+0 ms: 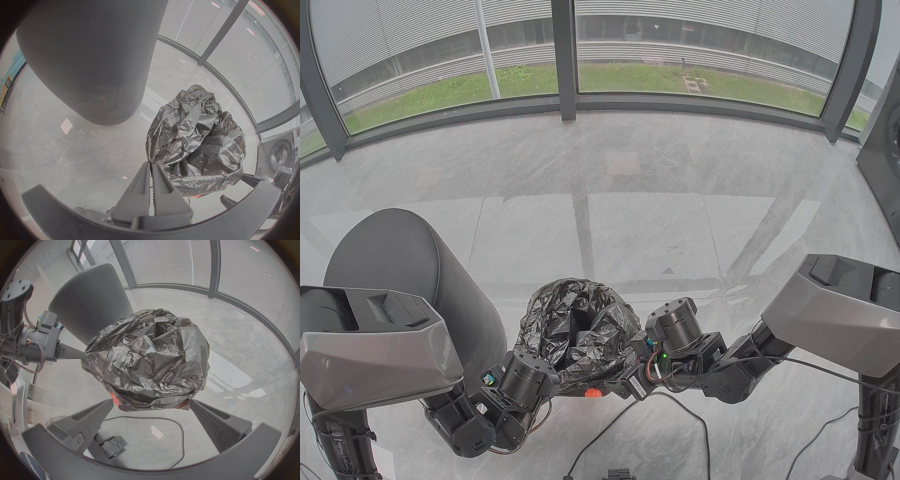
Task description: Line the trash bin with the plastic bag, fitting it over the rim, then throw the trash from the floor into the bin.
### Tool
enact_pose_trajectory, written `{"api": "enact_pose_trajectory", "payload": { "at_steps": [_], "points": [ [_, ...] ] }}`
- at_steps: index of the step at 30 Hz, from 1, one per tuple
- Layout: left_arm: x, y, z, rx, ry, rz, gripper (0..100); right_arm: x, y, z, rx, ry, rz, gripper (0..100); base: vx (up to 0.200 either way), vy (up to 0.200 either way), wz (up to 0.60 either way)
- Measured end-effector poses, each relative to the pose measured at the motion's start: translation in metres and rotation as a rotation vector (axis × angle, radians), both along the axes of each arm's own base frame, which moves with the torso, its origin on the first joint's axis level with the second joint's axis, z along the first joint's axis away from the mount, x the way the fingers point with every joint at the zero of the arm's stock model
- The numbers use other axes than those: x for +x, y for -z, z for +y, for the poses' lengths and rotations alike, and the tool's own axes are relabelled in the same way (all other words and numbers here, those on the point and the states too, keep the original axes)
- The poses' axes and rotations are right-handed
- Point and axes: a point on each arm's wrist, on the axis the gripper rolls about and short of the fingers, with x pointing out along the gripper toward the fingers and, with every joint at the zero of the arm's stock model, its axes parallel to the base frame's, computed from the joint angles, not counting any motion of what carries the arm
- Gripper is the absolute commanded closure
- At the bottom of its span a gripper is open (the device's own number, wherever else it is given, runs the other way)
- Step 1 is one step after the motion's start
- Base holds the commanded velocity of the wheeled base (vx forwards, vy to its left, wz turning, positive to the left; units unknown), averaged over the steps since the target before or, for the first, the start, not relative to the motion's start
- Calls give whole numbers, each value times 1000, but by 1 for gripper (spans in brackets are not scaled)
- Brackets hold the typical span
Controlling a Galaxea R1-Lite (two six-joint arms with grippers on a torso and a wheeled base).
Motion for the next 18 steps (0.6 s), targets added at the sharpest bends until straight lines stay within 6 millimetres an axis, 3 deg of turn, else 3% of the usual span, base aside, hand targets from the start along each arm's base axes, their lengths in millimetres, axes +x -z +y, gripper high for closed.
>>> {"api": "enact_pose_trajectory", "payload": {
  "at_steps": [18],
  "points": [
    [-1,-1,-1,-4,5,-2,100,21,19,9,-21,107,-19,0,0,0,0]
  ]
}}
